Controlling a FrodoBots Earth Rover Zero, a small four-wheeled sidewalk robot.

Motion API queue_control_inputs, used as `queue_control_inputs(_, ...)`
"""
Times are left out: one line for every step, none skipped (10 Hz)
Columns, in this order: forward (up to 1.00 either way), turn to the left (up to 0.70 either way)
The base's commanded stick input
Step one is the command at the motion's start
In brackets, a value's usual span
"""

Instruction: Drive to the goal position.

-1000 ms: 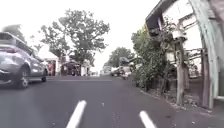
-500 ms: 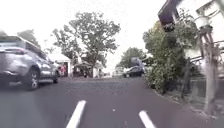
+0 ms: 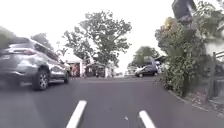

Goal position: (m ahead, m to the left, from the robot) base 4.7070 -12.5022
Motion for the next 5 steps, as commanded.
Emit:
queue_control_inputs(0.7, 0.35)
queue_control_inputs(0.7, 0.21)
queue_control_inputs(0.7, 0.0)
queue_control_inputs(0.7, 0.0)
queue_control_inputs(0.7, 0.0)
